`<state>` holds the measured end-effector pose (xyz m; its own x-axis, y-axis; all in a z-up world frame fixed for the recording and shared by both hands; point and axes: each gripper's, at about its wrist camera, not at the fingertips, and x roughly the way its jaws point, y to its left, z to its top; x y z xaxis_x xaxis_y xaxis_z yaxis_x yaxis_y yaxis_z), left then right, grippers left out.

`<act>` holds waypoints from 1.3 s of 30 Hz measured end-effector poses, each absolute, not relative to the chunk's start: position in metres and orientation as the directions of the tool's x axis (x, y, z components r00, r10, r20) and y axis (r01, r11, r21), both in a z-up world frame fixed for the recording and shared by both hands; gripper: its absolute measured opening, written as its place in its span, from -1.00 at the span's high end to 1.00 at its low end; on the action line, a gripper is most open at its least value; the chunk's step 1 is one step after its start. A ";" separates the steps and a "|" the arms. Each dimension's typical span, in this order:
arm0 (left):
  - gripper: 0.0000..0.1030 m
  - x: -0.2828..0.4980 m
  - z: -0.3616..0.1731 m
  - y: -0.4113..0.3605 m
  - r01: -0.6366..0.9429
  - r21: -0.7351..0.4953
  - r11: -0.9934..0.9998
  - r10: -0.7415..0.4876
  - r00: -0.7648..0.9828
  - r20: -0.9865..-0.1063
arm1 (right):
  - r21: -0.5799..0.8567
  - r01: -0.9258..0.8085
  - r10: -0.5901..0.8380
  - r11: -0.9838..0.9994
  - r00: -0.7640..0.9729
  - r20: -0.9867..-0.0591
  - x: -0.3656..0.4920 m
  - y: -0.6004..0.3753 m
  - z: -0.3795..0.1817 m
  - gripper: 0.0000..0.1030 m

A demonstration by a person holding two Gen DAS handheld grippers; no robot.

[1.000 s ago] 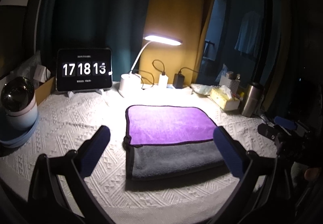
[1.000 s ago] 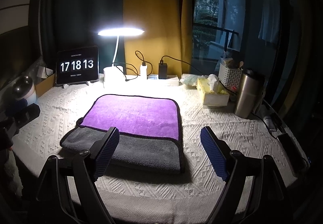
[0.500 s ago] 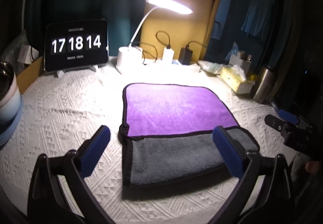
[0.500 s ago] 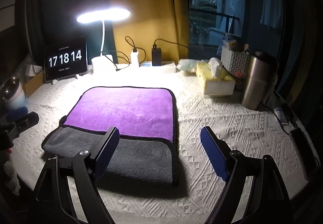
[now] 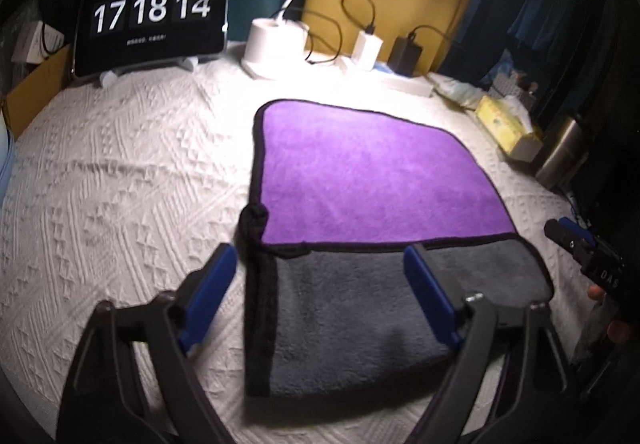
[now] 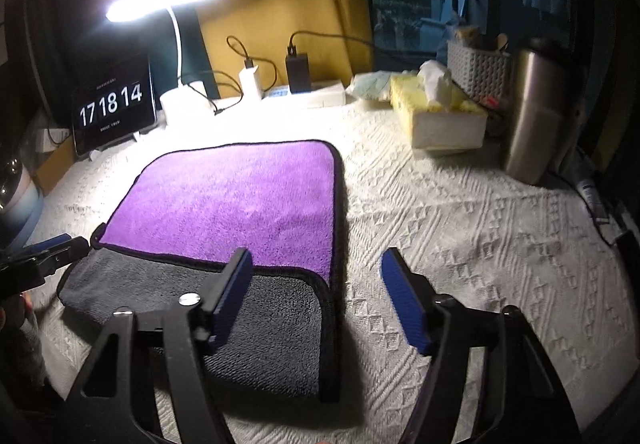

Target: Fold towel

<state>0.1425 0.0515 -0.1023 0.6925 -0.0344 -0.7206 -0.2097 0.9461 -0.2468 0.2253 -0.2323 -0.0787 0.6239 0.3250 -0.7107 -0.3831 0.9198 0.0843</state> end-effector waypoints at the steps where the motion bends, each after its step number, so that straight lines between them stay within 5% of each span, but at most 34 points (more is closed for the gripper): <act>1: -0.49 0.144 -0.106 0.053 -0.217 -0.244 0.945 -0.032 0.683 -0.730 | 0.088 -0.388 0.329 0.917 0.613 -0.718 0.228 -0.231 -0.082 -0.13; 14: 0.15 0.155 -0.121 0.055 -0.253 -0.191 0.948 0.011 0.629 -0.777 | 0.097 -0.423 0.333 0.901 0.531 -0.779 0.241 -0.225 -0.105 0.14; 25: 0.78 0.146 -0.120 0.049 -0.235 -0.142 0.962 0.047 0.651 -0.758 | 0.050 -0.441 0.304 0.896 0.527 -0.794 0.239 -0.220 -0.112 0.83; 39: 0.76 0.145 -0.124 0.047 -0.215 -0.161 0.963 0.014 0.639 -0.769 | 0.024 -0.454 0.284 0.890 0.515 -0.809 0.239 -0.221 -0.120 0.85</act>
<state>0.1453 0.0473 -0.1244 0.6389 0.0139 -0.7691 -0.2149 0.9633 -0.1611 0.2387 -0.2210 -0.1205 0.5151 0.2843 -0.8086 -0.4545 0.8904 0.0236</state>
